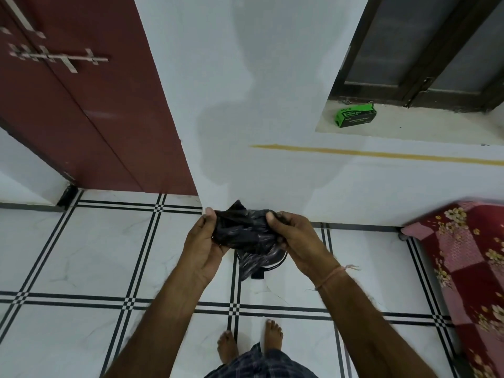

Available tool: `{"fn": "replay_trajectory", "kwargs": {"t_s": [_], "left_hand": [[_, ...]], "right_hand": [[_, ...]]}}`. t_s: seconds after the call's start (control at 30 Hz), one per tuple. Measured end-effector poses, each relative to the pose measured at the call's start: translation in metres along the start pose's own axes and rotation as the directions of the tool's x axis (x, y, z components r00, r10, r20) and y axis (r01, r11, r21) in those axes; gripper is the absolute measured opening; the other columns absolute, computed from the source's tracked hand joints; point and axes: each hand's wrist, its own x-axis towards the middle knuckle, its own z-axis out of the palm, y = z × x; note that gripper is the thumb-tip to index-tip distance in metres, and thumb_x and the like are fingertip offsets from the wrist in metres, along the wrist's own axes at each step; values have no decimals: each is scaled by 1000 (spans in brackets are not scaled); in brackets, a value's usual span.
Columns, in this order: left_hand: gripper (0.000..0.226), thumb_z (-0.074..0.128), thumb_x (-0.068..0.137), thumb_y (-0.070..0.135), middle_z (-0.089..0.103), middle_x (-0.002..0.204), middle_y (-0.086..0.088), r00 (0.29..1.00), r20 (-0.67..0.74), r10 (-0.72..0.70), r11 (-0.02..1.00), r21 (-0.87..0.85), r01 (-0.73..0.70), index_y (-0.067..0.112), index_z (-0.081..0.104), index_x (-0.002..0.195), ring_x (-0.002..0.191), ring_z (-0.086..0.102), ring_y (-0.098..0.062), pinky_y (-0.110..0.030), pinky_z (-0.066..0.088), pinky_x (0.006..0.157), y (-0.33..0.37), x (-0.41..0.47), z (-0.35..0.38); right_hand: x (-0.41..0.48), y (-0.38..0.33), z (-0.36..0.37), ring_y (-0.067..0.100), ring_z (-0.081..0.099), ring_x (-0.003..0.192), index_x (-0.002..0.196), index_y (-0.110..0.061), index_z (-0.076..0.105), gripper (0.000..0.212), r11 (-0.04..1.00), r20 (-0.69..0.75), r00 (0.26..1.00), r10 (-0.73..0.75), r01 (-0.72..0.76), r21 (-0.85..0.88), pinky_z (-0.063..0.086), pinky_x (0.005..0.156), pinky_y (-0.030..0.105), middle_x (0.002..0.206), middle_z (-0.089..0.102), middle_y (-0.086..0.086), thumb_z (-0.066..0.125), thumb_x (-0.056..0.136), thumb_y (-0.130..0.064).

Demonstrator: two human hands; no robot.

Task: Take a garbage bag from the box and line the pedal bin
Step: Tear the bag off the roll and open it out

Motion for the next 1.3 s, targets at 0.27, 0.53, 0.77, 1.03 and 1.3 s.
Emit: {"fn": "replay_trajectory", "kwargs": {"t_s": [0.27, 0.53, 0.77, 1.03, 1.3], "left_hand": [[70, 39, 98, 59, 69, 130, -17, 995, -2, -95, 995, 23, 95, 3, 62, 133, 118, 68, -27, -32, 62, 78, -3, 9, -21], [42, 45, 106, 32, 79, 84, -11, 962, -209, -178, 943, -314, 106, 14, 77, 85, 73, 77, -19, -34, 63, 60, -3, 23, -39], [26, 48, 103, 4, 67, 90, -2, 969, -225, -101, 922, -386, 7, 21, 69, 105, 76, 61, -11, -28, 59, 67, 10, 34, -59], [32, 54, 102, 19, 69, 106, -4, 965, -259, -42, 939, -341, -51, 19, 64, 132, 96, 65, -16, -37, 59, 87, 13, 43, -68], [33, 46, 105, 9, 65, 135, -16, 996, -81, -27, 995, 92, 35, 10, 61, 134, 107, 70, -21, -28, 62, 78, -5, 46, -55]], "right_hand": [[6, -11, -20, 20, 67, 73, 89, -12, 70, 35, 897, -34, 949, 315, -286, 337, 52, 70, 37, 80, 72, 5, 55, 103, -39], [11, 2, -31, 26, 75, 58, 82, -4, 73, 41, 708, -57, 965, 257, -148, 691, 63, 52, 37, 69, 76, 15, 42, 107, -13], [13, 16, -66, 26, 68, 107, 122, -9, 71, 28, 935, 86, 996, -36, 3, 354, 57, 95, 39, 119, 71, 15, 49, 104, -14], [18, 11, -74, 18, 71, 96, 112, -16, 78, 35, 960, 115, 988, 103, -129, 247, 62, 79, 28, 106, 77, 5, 48, 100, -2], [38, 23, -58, 17, 65, 114, 141, -15, 59, 40, 993, -129, 985, 117, -117, 3, 57, 84, 24, 126, 71, 1, 60, 101, -14]]}}
